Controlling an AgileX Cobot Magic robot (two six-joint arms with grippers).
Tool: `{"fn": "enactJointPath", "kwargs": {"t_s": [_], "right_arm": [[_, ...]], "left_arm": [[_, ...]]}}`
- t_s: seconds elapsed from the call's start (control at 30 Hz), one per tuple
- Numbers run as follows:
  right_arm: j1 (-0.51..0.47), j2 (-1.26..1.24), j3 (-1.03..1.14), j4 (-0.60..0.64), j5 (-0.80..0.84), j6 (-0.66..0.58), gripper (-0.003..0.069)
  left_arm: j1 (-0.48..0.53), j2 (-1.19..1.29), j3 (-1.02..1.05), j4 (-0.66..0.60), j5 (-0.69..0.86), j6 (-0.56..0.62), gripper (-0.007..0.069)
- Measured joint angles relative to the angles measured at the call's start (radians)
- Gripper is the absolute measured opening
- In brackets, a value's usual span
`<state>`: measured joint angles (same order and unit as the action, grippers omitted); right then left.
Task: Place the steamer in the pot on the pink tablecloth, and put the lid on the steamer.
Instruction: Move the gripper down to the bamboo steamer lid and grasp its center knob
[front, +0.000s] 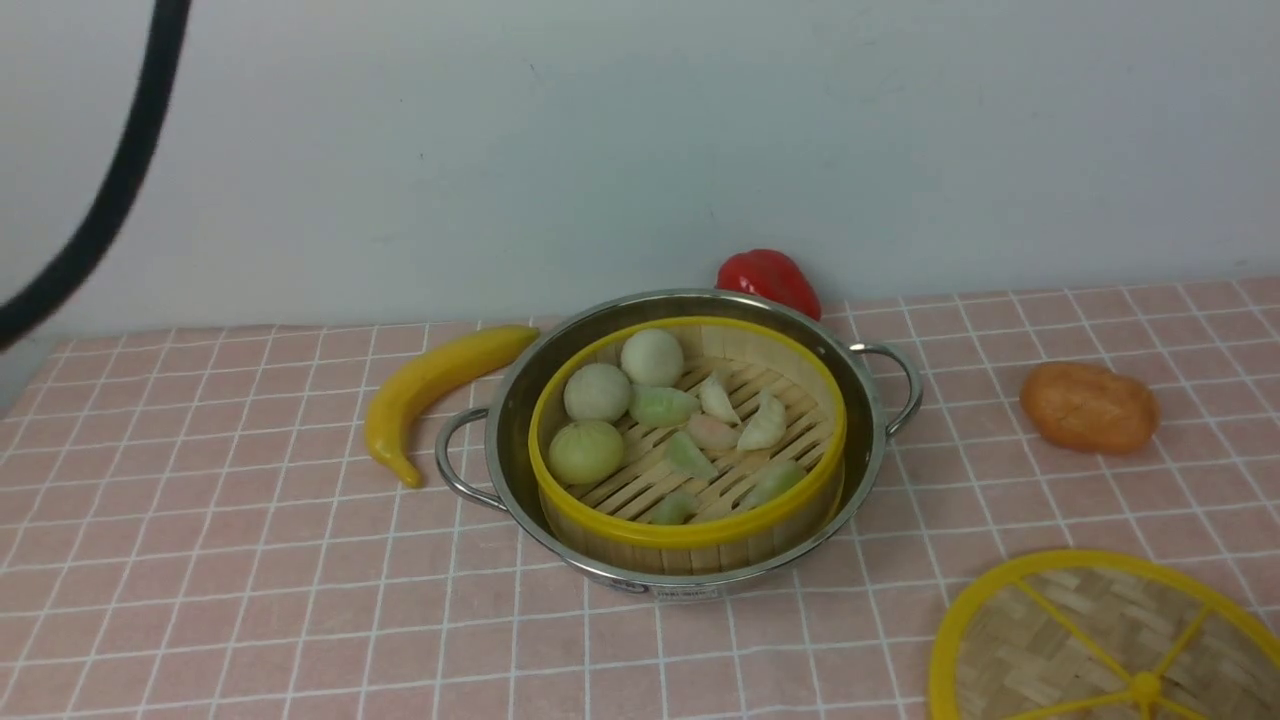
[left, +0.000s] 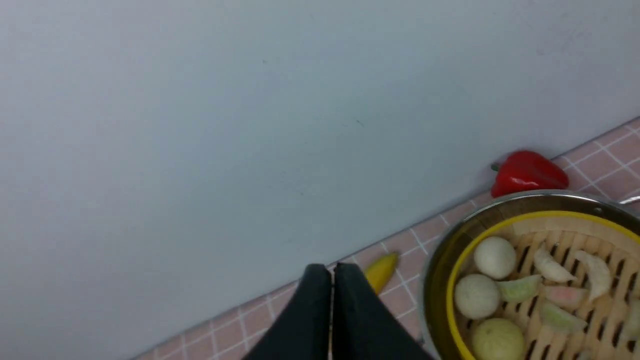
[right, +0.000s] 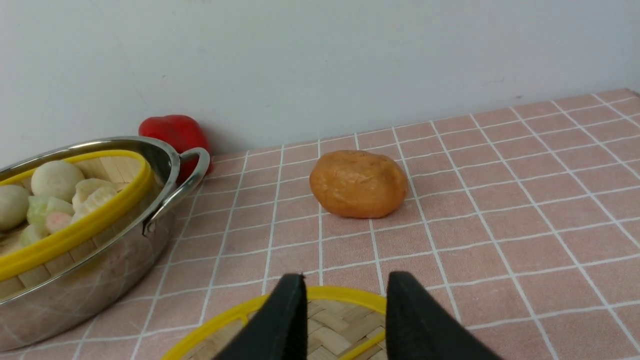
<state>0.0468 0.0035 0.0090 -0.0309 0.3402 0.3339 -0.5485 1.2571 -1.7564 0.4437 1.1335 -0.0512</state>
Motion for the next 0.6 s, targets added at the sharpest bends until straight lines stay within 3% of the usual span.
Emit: {"fn": "enactJointPath", "kwargs": {"t_s": [0.13, 0.3, 0.33, 0.43, 0.6], "right_arm": [[0.0, 0.0, 0.0, 0.0, 0.0, 0.001, 0.0243], [0.0, 0.0, 0.0, 0.0, 0.0, 0.001, 0.0243], [0.0, 0.0, 0.0, 0.0, 0.0, 0.001, 0.0243], [0.0, 0.0, 0.0, 0.0, 0.0, 0.001, 0.0243], [0.0, 0.0, 0.0, 0.0, 0.0, 0.001, 0.0243]], "left_arm": [[0.185, -0.189, 0.364, -0.198, -0.281, 0.029, 0.0001], [0.421, -0.473, 0.921, -0.346, -0.644, 0.081, 0.0013], [0.429, -0.473, 0.941, -0.349, -0.656, 0.083, 0.0012], [0.545, -0.696, 1.292, -0.371, -0.821, 0.087, 0.0022], [0.607, -0.973, 1.599, -0.362, -0.906, 0.089, 0.0033]]}}
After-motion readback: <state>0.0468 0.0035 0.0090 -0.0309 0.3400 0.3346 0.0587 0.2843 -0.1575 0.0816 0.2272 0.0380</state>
